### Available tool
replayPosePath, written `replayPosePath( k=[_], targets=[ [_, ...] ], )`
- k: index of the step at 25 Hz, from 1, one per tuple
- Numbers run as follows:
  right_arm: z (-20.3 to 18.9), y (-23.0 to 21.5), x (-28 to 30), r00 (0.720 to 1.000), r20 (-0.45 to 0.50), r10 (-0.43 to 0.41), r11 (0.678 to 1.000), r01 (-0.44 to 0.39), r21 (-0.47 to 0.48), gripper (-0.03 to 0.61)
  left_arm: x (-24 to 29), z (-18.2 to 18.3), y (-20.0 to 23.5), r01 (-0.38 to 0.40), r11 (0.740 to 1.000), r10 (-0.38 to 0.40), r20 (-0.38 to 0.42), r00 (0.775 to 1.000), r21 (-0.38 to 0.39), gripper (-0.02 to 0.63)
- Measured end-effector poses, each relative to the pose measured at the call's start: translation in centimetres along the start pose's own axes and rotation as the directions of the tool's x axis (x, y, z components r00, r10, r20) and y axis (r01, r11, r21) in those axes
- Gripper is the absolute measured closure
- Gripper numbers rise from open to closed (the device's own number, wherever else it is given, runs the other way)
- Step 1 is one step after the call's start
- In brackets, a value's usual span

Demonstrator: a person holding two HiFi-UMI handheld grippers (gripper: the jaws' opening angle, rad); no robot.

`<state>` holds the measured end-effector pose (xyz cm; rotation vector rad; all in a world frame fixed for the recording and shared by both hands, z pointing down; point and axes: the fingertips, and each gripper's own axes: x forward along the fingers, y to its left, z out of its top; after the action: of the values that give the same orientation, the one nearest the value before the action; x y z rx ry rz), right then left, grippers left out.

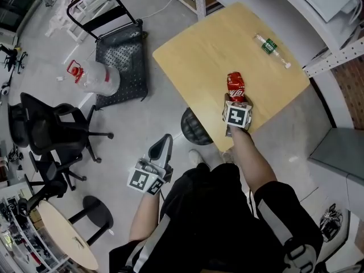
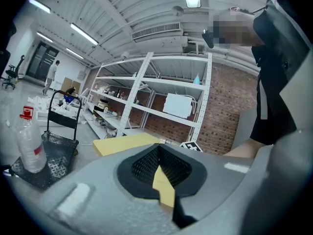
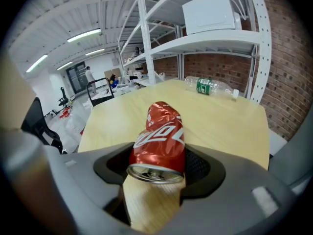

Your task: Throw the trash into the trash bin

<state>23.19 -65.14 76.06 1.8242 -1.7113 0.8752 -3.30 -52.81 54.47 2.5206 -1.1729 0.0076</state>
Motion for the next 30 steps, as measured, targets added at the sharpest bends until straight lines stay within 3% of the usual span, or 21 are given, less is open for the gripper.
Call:
replayPosePath(
  k=[10,16,21,24,26,30],
  targets=[
    [3.5,-2.2,-5.5,0.98,0.13,0.149,0.981,-0.131,-0.142,0.29,3.4,0.5,-4.2,0.039,0.999,-0.04,0.054,0.998,0.014,0.614],
    [8.7,-2.5,-10.3,0.939,0.248,0.239,0.956,-0.182,-0.231,0.288,4.6,2.8,-5.8,0.016,0.999,-0.022,0.116,0.993,0.051,0.614],
    [11.7,-1.7,-13.4,0.89,0.307,0.337,0.923,-0.247,-0.296,0.288,3.8,4.3,-6.7,-0.071,0.995,0.057,0.179,0.982,0.074,0.614],
    [11.5,0.3,-14.4,0.858,0.302,0.416,0.886,-0.307,-0.347,0.288,2.1,3.5,-6.5,-0.158,0.986,0.146,0.196,0.97,0.048,0.614],
    [11.2,2.5,-15.0,0.828,0.274,0.489,0.842,-0.366,-0.397,0.288,0.3,2.9,-6.3,-0.231,0.972,0.219,0.207,0.953,0.033,0.614],
    [10.1,7.0,-16.5,0.756,0.2,0.623,0.735,-0.478,-0.481,0.288,-4.2,2.5,-6.2,-0.382,0.924,0.374,0.252,0.893,-0.016,0.614]
  ],
)
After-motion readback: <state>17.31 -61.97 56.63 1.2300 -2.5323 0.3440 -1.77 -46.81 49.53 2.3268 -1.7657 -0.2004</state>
